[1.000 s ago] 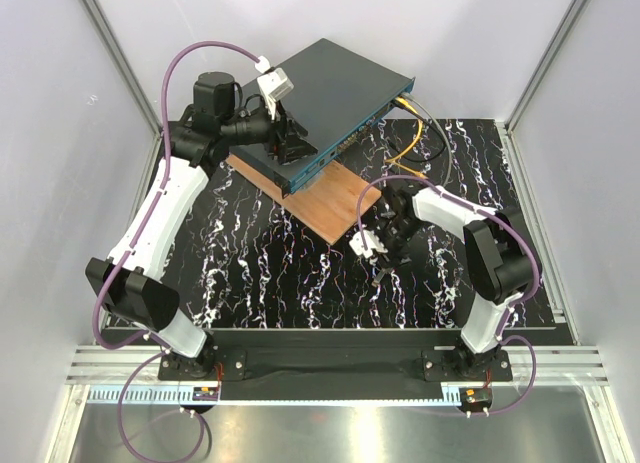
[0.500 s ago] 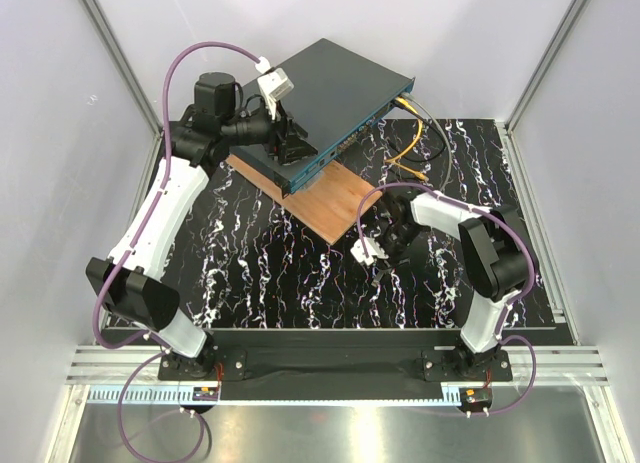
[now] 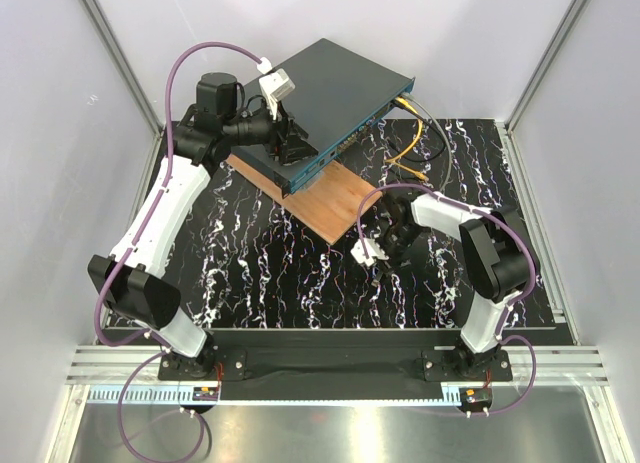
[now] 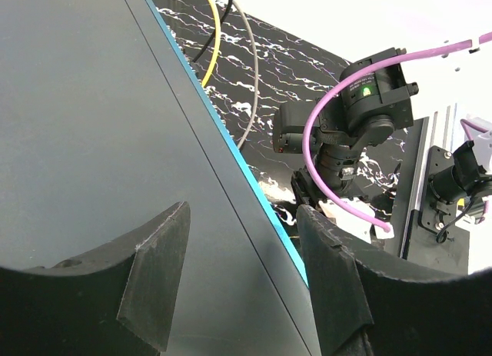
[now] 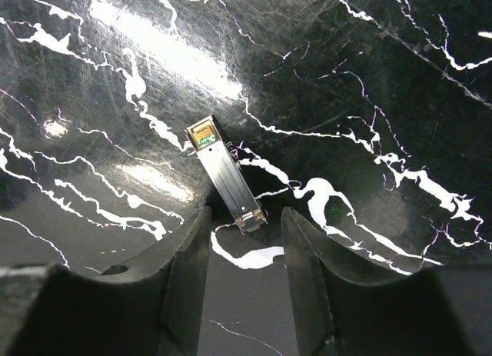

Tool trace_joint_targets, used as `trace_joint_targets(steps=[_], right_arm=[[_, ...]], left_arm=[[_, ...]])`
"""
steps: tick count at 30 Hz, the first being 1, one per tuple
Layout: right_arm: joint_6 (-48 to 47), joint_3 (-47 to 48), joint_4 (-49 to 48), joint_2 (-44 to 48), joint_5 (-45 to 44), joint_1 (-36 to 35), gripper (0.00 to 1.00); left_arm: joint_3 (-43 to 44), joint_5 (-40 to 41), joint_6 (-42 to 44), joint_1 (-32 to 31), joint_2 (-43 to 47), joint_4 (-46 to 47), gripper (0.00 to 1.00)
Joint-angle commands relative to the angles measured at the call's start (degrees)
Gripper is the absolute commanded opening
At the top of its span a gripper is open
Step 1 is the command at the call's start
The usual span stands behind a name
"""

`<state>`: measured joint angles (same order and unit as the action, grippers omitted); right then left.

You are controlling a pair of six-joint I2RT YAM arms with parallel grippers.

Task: Insert the plug into the switch port

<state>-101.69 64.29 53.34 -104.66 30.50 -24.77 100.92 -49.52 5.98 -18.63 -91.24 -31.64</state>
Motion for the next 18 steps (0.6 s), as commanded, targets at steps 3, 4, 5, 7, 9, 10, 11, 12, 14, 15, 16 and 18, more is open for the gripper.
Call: trace_joint_targets(steps=[3, 4, 5, 7, 9, 10, 11, 12, 14, 15, 16, 18], right_arm=[[0.4, -0.7, -0.9, -2.1, -2.6, -2.0, 0.49], [0.4, -0.5, -0.8, -2.3, -2.6, -2.2, 0.48], [0.4, -0.5, -1.1, -2.5, -3.1, -2.4, 0.48], [0.4, -0.6, -1.1, -2.5, -3.3, -2.5, 0.47], [0.2, -0.6, -0.9, -2.5, -3.4, -2.6, 0.45], [0.1, -0.7, -1.0, -2.4, -3.5, -2.8, 0.40], [-0.3, -1.0, -0.9, -2.2, -3.8, -2.8, 0.38], [-0.3, -1.3, -1.0, -2.1, -3.9, -2.9, 0.34], [0.1, -1.7, -0.9, -1.7, -4.3, -3.2, 0.19], [0.7, -1.6, -0.7, -1.5, -4.3, -3.2, 0.15], [1.4, -1.4, -0.3, -1.1, -4.0, -3.1, 0.13], [4.8, -0.3, 1.2, 0.0, -3.7, -3.1, 0.02]], left_arm=[[2.2, -0.1, 0.6, 0.4, 0.4, 1.0, 0.63], [2.1, -0.1, 0.6, 0.4, 0.6, 1.0, 0.63], [2.0, -0.1, 0.8, 0.4, 0.6, 0.8, 0.63], [1.6, 0.0, 1.0, 0.4, 1.0, 0.8, 0.63], [1.4, 0.0, 1.1, 0.4, 1.3, 0.7, 0.63], [1.1, 0.0, 1.0, 0.4, 1.3, 0.9, 0.63], [0.9, 0.0, 1.0, 0.4, 1.3, 0.8, 0.63], [1.0, 0.0, 1.0, 0.4, 1.3, 0.8, 0.63], [1.0, 0.0, 1.1, 0.4, 1.3, 1.0, 0.63], [0.9, 0.1, 1.0, 0.4, 1.4, 1.0, 0.63], [0.9, 0.0, 0.9, 0.4, 1.3, 1.3, 0.63], [1.1, 0.4, -0.7, 0.4, 1.2, 2.2, 0.63]])
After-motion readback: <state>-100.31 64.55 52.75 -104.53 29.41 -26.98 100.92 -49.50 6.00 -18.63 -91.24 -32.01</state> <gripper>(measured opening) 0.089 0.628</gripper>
